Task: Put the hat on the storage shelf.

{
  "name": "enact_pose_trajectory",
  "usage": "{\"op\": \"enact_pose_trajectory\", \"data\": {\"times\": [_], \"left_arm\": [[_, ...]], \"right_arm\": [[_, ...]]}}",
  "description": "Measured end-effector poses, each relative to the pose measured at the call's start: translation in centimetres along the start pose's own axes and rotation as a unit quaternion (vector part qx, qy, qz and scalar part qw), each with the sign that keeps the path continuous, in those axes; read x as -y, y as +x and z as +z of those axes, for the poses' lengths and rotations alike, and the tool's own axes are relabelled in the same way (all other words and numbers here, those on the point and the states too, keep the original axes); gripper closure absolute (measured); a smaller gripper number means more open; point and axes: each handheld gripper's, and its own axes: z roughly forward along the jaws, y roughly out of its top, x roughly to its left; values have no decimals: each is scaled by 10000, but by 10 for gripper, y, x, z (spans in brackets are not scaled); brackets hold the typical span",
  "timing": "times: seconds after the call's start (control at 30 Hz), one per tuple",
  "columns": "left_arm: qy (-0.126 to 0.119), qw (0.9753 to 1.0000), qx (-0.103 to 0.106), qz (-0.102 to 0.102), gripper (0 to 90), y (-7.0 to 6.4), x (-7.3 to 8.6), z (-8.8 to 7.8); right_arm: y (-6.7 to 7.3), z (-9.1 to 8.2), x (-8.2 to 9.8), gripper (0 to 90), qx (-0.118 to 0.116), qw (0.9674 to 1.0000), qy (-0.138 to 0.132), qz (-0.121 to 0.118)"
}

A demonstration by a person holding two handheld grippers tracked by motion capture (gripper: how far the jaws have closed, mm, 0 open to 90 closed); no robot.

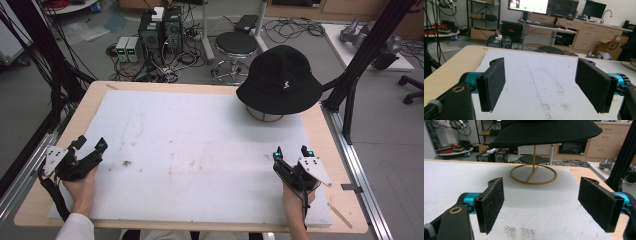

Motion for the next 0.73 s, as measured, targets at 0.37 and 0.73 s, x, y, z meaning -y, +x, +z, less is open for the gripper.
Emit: {"op": "enact_pose_trajectory", "data": {"times": [0.37, 0.73], "left_arm": [[10, 10000, 32, 5, 245, -2, 0, -5], [22, 10000, 37, -10, 245, -2, 1, -6]], "right_arm": [[-1, -4, 1, 203, -85, 10000, 25, 42], [-1, -4, 2, 203, -122, 9999, 76, 79]]}}
